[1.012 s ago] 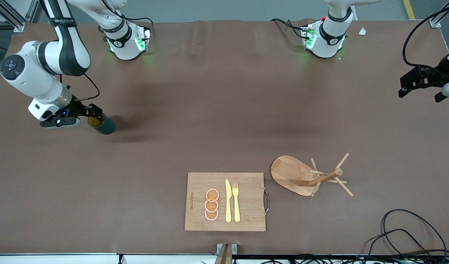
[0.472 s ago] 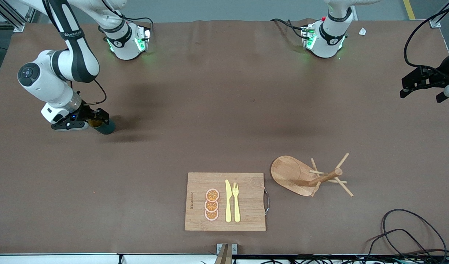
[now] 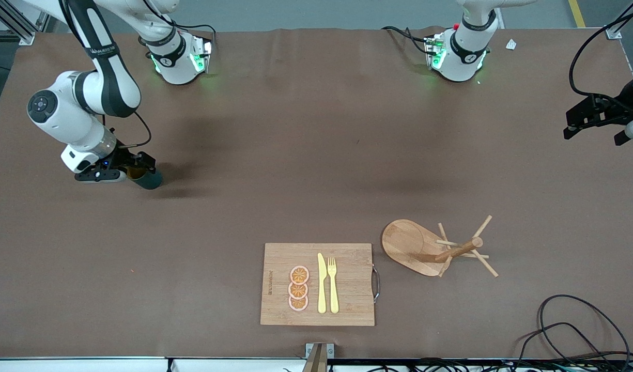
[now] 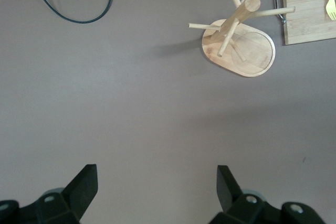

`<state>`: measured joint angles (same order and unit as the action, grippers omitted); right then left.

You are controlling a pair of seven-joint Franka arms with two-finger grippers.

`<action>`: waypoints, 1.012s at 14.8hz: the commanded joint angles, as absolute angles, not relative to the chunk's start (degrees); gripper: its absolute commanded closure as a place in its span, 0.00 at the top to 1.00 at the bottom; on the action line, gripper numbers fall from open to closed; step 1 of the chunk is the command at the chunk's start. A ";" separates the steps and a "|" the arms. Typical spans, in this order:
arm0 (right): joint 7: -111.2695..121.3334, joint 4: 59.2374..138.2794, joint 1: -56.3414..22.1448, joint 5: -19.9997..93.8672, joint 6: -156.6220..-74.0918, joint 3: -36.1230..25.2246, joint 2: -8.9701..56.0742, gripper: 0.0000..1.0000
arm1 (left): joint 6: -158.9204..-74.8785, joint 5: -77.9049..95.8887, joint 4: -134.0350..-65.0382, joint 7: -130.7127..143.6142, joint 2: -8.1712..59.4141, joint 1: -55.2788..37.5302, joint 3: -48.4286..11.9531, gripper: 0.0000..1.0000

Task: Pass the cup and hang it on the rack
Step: 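Lower the open right gripper around the teal mug's rim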

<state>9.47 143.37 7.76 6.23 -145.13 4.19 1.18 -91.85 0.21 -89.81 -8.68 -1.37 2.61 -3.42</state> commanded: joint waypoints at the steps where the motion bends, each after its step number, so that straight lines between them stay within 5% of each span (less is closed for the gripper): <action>1: 9.23 145.98 7.82 7.73 -145.99 4.48 0.09 1.00 | -90.62 0.44 -88.42 -8.00 -0.79 2.72 -3.43 1.00; 15: 5.19 146.34 4.31 8.96 -149.68 4.48 1.67 0.99 | -90.88 0.44 -88.24 -7.91 -0.79 3.87 -3.43 1.00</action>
